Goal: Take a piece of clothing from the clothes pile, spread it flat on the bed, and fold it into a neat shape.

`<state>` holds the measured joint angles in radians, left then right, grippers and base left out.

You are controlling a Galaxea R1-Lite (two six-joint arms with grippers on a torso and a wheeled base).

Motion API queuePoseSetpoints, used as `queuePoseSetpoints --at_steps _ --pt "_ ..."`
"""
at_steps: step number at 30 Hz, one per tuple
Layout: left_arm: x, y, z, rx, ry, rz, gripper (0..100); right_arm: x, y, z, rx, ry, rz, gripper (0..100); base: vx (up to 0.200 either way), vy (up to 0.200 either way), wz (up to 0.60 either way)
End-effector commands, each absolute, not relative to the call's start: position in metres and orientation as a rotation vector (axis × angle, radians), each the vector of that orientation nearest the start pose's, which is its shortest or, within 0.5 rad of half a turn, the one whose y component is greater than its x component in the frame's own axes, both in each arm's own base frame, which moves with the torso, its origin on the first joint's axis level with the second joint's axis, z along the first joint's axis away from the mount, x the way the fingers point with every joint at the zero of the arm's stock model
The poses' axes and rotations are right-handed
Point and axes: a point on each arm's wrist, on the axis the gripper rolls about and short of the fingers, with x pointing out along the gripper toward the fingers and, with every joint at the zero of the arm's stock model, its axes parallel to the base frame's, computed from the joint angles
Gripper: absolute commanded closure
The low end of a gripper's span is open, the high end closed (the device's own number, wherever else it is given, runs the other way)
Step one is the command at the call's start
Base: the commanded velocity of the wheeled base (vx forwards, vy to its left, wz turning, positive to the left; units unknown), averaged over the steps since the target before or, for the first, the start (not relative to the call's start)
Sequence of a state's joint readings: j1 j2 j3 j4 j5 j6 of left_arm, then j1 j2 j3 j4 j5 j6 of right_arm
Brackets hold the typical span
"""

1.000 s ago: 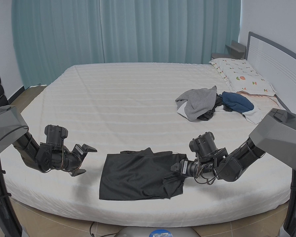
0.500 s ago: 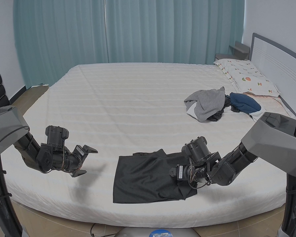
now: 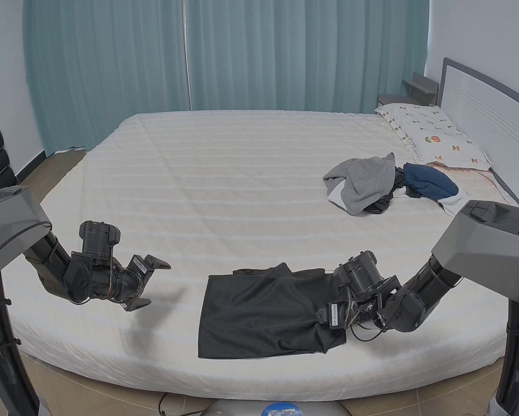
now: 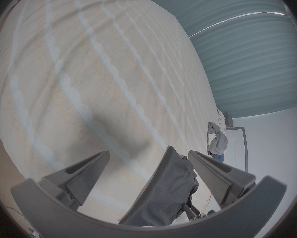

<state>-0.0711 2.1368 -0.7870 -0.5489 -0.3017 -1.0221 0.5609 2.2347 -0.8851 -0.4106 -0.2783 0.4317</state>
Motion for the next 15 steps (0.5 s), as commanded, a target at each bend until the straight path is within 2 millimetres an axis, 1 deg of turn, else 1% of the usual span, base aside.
queuePoseSetpoints --at_steps 1,4,8,11,14,15 --pt "0.343 -0.031 0.026 -1.045 0.915 0.091 0 0.302 0.165 0.01 0.034 0.893 0.038 0 0.0 0.0 0.0" --pt "0.343 -0.031 0.026 -1.045 0.915 0.091 0 0.298 0.154 0.01 0.045 0.913 0.026 0 0.0 0.0 0.0" --pt "0.343 -0.031 0.026 -1.045 0.914 0.092 0 0.288 0.141 0.003 0.033 0.966 0.032 0 0.0 0.0 0.0" --pt "0.343 -0.031 0.026 -1.045 0.914 0.092 0 0.286 0.135 -0.001 0.043 0.955 0.034 0 0.0 0.0 0.0" --pt "0.343 -0.031 0.026 -1.045 0.914 0.092 0 0.28 0.124 -0.005 0.026 0.933 0.036 0 0.0 0.0 0.0" --pt "0.343 -0.031 0.026 -1.045 0.914 0.092 0 0.28 0.123 -0.006 0.023 0.934 0.036 0 0.0 0.0 0.0"
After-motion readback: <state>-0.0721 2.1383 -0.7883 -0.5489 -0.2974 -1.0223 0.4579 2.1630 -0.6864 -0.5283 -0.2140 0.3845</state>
